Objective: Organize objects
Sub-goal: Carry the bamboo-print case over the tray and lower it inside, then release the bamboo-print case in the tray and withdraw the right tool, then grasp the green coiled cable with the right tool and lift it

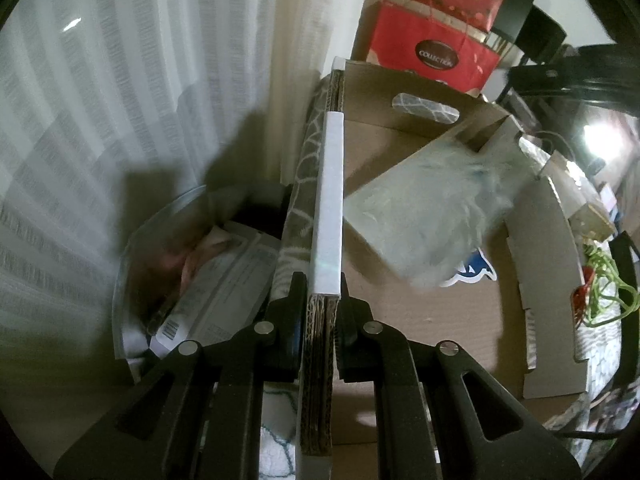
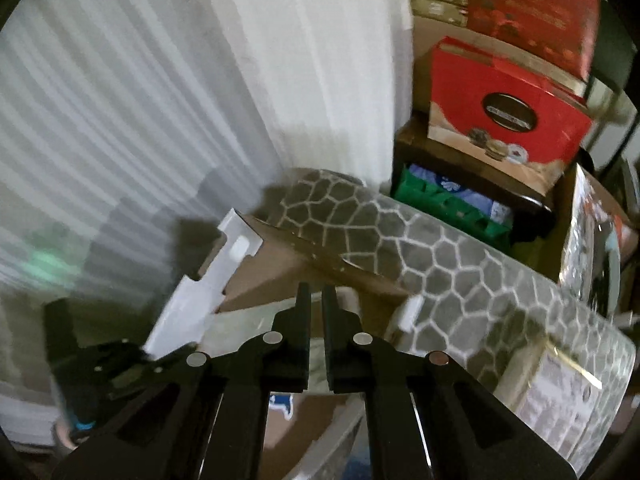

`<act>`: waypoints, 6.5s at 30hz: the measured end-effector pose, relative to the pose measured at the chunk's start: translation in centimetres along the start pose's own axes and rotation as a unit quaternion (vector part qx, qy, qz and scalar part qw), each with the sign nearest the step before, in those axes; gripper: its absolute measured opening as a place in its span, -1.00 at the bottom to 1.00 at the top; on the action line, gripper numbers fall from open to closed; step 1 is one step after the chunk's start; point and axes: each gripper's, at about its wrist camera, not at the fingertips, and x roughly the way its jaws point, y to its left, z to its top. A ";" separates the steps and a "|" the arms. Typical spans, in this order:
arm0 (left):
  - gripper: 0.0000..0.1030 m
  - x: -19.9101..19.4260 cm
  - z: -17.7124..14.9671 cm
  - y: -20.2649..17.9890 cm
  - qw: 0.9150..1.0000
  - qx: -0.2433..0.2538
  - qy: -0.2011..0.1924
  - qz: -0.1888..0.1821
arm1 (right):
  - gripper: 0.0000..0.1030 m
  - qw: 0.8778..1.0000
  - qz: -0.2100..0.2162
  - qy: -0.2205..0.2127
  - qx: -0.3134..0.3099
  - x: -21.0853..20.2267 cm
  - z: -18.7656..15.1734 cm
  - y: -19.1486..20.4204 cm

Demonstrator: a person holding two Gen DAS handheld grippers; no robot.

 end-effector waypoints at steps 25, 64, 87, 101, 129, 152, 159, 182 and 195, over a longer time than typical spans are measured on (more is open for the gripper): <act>-0.79 0.0 0.1 0.3 1.000 -0.001 0.002 -0.007 | -0.09 0.987 0.050 0.096 0.117 10.1 -1.6 -0.5; -0.78 -0.3 0.2 0.3 1.000 0.004 0.001 -0.011 | -0.68 0.989 0.012 0.068 0.127 11.0 -1.3 2.5; -0.77 0.0 0.5 0.4 1.000 0.002 0.002 -0.015 | -0.25 0.977 0.109 0.068 0.173 9.7 -0.7 3.3; -0.75 -0.1 0.8 0.8 1.000 -0.008 0.006 -0.026 | -0.17 0.981 0.049 0.111 0.149 8.9 -5.3 2.8; -0.40 -2.4 0.8 0.4 0.997 -0.019 0.004 -0.071 | -0.16 0.979 0.080 0.103 0.155 8.1 -7.0 2.9; -0.57 -2.1 -0.3 -0.8 0.999 0.023 0.006 -0.024 | -0.45 0.992 0.013 0.128 -0.004 7.0 -10.3 7.2; -0.57 -2.0 -0.3 -0.8 1.000 0.020 0.006 -0.023 | -0.45 0.992 0.035 0.122 0.011 7.3 -10.3 6.2; -0.76 -1.3 -0.8 -1.7 0.999 0.044 0.000 0.014 | -0.05 0.986 -0.082 0.001 0.147 -10.9 -14.7 -10.9; -0.76 -1.1 -0.7 -1.8 0.999 0.042 0.004 0.017 | 0.04 0.974 -0.103 0.006 0.203 -10.6 -19.4 -16.1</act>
